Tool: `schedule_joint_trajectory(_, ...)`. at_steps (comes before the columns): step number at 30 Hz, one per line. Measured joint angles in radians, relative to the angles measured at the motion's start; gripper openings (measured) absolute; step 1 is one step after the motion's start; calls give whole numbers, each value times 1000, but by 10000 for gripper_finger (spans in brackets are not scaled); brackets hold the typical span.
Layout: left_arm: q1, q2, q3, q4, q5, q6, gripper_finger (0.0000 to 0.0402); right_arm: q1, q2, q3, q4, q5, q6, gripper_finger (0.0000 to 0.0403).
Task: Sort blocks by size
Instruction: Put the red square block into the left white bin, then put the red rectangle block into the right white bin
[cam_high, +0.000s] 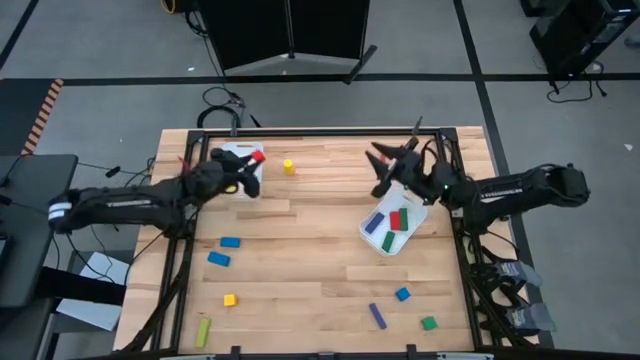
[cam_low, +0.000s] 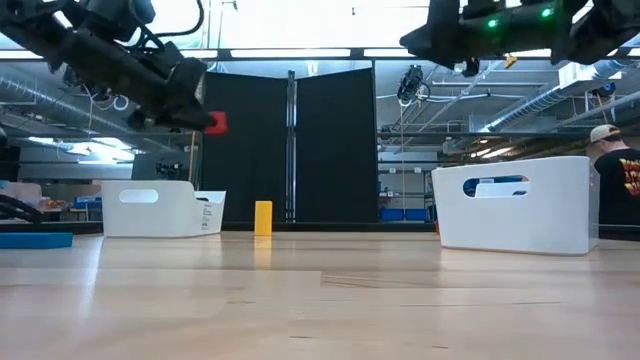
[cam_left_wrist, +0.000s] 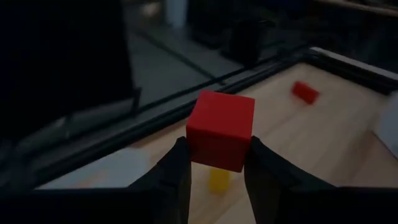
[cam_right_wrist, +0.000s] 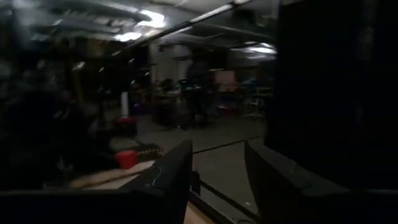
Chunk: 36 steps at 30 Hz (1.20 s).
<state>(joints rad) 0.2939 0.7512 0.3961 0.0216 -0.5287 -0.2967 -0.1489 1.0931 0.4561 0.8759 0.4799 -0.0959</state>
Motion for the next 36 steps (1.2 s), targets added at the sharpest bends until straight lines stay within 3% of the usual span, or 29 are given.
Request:
schedule_joint_trajectory(8, 88, -34, 116, -389, 34, -290, 119, -56, 0, 0, -34, -20, 222, 158)
schedule_joint_trajectory(12, 142, 23, 140, -519, 162, -392, 119, -57, -1, 5, -107, -2, 356, 158)
schedule_joint_trajectory(15, 167, 94, 140, -570, 240, -420, 119, -57, 5, 44, -303, -41, 390, 158)
schedule_joint_trajectory(21, 224, 219, 140, -586, 257, -497, 121, -89, 77, 190, -601, -111, 459, 158)
schedule_joint_trajectory(24, 269, 257, 140, -571, 296, -512, 154, -116, 118, 288, -707, -111, 488, 158)
schedule_joint_trajectory(27, 332, 275, 140, -560, 373, -522, 192, -159, 163, 425, -962, -111, 549, 158)
schedule_joint_trajectory(32, 437, 276, 140, -538, 536, -495, 234, -286, 287, 691, -1549, -127, 840, 159)
schedule_joint_trajectory(36, 494, 276, 140, -465, 644, -468, 247, -367, 388, 818, -1736, -222, 865, 172)
